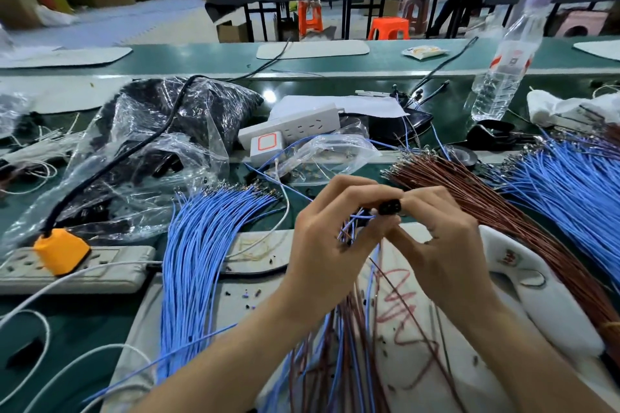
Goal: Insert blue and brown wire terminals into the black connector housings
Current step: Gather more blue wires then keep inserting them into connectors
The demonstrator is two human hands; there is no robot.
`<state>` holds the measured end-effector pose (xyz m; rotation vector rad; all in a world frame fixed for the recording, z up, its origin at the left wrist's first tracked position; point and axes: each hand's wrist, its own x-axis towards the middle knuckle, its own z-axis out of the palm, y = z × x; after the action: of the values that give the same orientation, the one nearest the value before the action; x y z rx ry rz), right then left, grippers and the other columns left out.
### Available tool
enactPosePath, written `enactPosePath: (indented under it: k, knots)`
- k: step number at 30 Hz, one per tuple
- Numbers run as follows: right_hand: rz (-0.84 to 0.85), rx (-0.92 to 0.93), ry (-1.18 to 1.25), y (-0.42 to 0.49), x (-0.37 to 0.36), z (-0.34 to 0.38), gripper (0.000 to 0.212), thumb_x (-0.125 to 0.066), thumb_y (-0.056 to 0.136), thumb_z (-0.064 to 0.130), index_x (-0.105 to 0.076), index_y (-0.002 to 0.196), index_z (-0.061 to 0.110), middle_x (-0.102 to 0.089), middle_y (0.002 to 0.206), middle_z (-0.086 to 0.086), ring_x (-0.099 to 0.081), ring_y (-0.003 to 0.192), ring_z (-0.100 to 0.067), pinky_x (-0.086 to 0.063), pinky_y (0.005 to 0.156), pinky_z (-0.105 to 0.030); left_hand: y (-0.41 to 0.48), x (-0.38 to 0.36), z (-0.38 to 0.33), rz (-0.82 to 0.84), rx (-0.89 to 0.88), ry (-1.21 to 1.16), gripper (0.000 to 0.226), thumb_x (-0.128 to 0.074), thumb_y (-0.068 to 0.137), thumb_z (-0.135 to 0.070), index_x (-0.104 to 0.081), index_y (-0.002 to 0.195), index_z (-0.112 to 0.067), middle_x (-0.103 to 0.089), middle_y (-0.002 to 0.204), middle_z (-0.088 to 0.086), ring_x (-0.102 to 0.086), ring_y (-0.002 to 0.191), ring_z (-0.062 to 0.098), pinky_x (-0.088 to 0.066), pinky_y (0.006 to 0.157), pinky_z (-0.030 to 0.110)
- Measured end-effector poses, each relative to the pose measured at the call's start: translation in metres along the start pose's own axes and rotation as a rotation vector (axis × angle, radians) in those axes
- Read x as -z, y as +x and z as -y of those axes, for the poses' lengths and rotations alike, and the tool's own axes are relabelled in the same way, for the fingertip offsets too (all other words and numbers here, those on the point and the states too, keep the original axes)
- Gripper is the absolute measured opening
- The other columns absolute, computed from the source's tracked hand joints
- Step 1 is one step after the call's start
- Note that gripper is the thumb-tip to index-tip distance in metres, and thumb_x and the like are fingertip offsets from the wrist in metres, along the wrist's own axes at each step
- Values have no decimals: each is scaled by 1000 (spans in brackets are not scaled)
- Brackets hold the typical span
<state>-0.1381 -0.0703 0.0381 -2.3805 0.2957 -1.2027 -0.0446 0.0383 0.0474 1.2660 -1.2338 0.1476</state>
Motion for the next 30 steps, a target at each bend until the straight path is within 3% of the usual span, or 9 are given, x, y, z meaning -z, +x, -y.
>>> enactPosePath:
  k: [2,5,7,12,15,22,27,30]
  knots:
    - [1,13,92,-1,-1,1,20,-65,83,20,-71,82,1,-61,82,3,-49,76,1,-38,71,-8,-1,1,-1,-7,0,-8,26,-69,83,-5,-65,107,-14,-57,99,-8,-61,90,12,-50,81,25]
    - [-8,26,139,-3,-2,2,19,-64,84,14,-71,81,-3,-64,81,-6,-54,70,-8,-42,65,-12,-1,1,-4,-3,16,-37,26,-69,83,-6,-64,106,-14,-57,99,-8,-62,90,15,-53,81,32]
    - [-28,36,148,-4,-3,2,18,-62,85,11,-72,83,-4,-66,83,-8,-57,71,-10,-45,65,-14,-1,1,-4,0,20,-37,26,-70,82,-4,-64,105,-14,-58,97,-3,-62,89,16,-53,81,32]
    - [-61,78,127,-3,-2,0,17,-64,89,12,-72,85,-3,-65,85,-3,-57,76,-2,-43,71,-7,0,1,-2,34,21,23,22,-70,80,3,-69,101,-2,-61,95,6,-61,86,7,-46,82,16]
    - [-54,98,105,-4,-4,-3,13,-62,89,8,-71,86,-1,-62,88,2,-54,79,5,-41,74,-5,0,3,-1,42,41,15,23,-70,80,3,-69,102,-1,-62,95,7,-61,87,7,-46,83,16]
    - [-45,75,103,-7,-9,-4,18,-58,88,11,-72,92,-1,-62,92,6,-56,83,2,-39,76,-4,-1,3,-2,66,51,-21,30,-69,80,2,-65,107,-11,-60,97,1,-58,87,0,-45,83,15]
    - [-16,46,96,-7,-10,-5,13,-62,85,6,-72,91,0,-65,89,0,-59,80,-6,-43,72,-8,-2,3,0,73,71,-33,24,-69,80,3,-69,104,-3,-62,96,7,-62,86,10,-49,82,21]
    - [5,23,77,-8,-12,-6,19,-61,88,14,-71,86,-3,-67,86,-4,-58,75,-11,-43,66,-11,-2,3,2,71,87,-30,21,-70,80,3,-70,101,0,-62,95,6,-63,86,13,-52,82,24]
